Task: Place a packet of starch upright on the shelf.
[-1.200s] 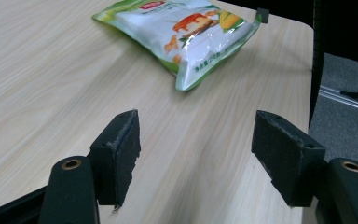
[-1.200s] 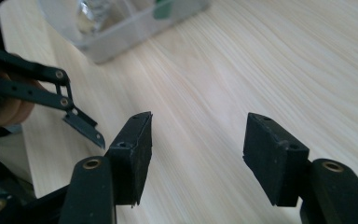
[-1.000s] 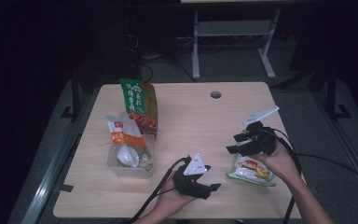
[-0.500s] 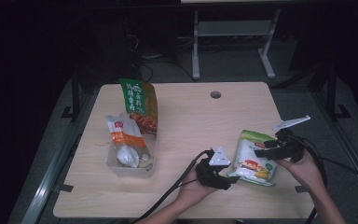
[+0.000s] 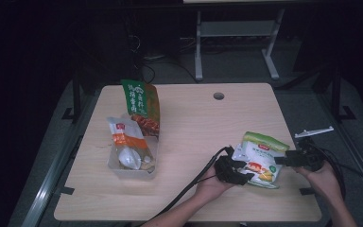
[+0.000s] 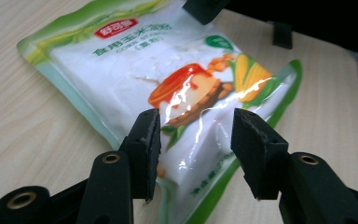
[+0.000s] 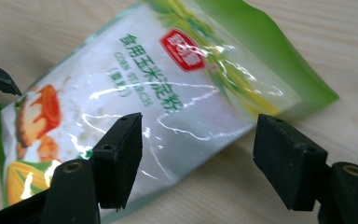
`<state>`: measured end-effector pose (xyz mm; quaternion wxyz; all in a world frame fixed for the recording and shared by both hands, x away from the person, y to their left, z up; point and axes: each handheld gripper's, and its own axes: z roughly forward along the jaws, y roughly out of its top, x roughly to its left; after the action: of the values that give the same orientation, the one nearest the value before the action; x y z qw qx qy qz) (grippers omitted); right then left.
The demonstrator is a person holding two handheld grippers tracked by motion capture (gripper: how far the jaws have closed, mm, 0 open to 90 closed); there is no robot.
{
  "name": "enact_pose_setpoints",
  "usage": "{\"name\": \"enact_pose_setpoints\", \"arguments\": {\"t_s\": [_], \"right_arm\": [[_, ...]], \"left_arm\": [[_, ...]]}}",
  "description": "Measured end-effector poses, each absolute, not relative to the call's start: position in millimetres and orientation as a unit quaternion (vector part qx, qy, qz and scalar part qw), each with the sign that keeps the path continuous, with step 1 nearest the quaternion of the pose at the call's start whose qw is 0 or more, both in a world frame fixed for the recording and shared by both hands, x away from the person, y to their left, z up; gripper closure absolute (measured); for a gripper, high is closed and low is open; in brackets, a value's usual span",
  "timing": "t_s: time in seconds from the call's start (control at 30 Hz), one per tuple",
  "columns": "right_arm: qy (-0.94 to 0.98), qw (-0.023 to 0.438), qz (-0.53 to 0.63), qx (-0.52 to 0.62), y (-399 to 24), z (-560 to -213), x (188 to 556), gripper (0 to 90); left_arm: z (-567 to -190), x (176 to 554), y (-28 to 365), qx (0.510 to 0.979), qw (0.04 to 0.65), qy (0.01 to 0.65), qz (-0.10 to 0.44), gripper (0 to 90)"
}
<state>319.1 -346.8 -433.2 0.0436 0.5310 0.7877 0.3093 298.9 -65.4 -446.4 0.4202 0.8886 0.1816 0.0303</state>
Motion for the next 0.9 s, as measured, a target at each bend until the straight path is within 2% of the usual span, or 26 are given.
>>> {"name": "enact_pose_setpoints", "arguments": {"t_s": [0.27, 0.4, 0.47, 0.6, 0.7, 0.77, 0.9], "right_arm": [[0.764, 0.002, 0.332, 0.553, -360.1, -450.4, 323.6, 32.0], [0.757, -0.023, 0.348, 0.553, -358.9, -454.6, 326.5, 35.7], [0.75, -0.041, 0.359, 0.553, -358.0, -457.0, 327.8, 42.0], [0.748, -0.065, 0.379, 0.541, -354.2, -459.7, 327.6, 60.8], [0.755, -0.055, 0.379, 0.532, -349.4, -457.8, 326.0, 79.4], [0.762, -0.046, 0.375, 0.526, -345.6, -455.6, 324.9, 86.0], [0.774, -0.031, 0.369, 0.513, -341.8, -450.4, 320.9, 88.7]], "left_arm": [[-449.2, 303.7, -65.1, 0.885, 0.422, 0.194, 0.02, 51.1], [-449.9, 305.3, -65.1, 0.886, 0.42, 0.196, 0.02, 51.0], [-450.0, 306.3, -64.4, 0.888, 0.417, 0.195, 0.017, 51.0], [-450.9, 307.1, -64.6, 0.888, 0.415, 0.197, 0.017, 50.6], [-451.5, 307.6, -64.7, 0.887, 0.415, 0.2, 0.015, 49.7], [-451.6, 308.7, -63.8, 0.889, 0.411, 0.202, 0.015, 48.4], [-453.0, 311.6, -61.3, 0.886, 0.412, 0.215, 0.01, 38.6]]}}
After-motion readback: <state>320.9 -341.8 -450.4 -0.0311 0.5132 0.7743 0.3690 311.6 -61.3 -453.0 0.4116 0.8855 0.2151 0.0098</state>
